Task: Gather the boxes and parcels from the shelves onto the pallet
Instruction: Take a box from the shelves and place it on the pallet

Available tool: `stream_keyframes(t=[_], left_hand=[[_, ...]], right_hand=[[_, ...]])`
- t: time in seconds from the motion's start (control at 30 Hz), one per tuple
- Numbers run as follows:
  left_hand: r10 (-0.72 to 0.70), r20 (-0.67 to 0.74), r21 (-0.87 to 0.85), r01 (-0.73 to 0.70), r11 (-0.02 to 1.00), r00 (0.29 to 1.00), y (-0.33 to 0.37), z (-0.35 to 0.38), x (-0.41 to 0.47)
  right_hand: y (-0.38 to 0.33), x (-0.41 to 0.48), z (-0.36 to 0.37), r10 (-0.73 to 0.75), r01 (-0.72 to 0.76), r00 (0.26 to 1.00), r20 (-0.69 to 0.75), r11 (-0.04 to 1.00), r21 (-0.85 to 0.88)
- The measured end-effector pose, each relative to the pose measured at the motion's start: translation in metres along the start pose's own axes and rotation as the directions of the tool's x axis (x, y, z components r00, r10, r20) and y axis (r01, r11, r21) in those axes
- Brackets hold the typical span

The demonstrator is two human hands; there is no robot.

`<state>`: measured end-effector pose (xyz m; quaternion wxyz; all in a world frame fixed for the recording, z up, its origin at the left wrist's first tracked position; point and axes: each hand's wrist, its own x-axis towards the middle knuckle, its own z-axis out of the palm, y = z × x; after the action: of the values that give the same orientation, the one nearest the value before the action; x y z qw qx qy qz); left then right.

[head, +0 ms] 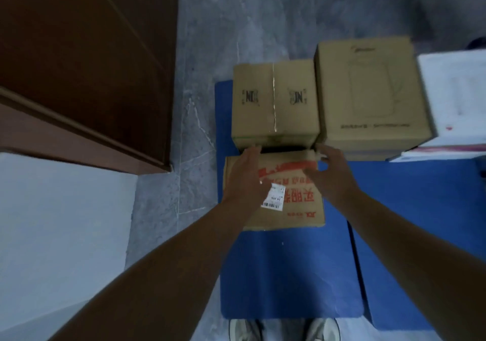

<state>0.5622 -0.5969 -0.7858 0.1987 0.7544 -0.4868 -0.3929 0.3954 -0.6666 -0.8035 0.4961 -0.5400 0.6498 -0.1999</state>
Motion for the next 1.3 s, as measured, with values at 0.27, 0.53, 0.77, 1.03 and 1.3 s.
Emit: stream_keyframes(t=[0.27,0.53,0.77,1.03,1.3], left_hand=[[0.254,-0.024,0.288,-0.237,0.928,0.967,0.241,-0.158,-0.049],[0.631,-0.174,0.395,-0.533,0.748,0.756,0.506,-0.293,-0.186],[0.795,-0.082,0.389,-0.715,0.581,0.601,0.642,-0.339,-0.3],[0.926,0.043,0.436,-0.841,0.32,0.375,0.702,-0.367,-0.392],[0.952,0.243,0.332,-0.938,0.1,0.188,0.718,-0.322,-0.485]], right_hand=[[-0.25,-0.069,-0.144,-0.331,0.319,0.943,-0.039,0.929,-0.185],[-0.441,-0.223,-0.363,-0.382,0.361,0.879,-0.287,0.924,-0.123],[-0.517,-0.36,-0.481,-0.468,0.385,0.804,-0.368,0.88,-0.279],[-0.543,-0.494,-0.534,-0.413,0.267,0.689,-0.595,0.909,-0.321],[-0.497,-0.63,-0.531,-0.267,0.055,0.57,-0.777,0.956,-0.288]])
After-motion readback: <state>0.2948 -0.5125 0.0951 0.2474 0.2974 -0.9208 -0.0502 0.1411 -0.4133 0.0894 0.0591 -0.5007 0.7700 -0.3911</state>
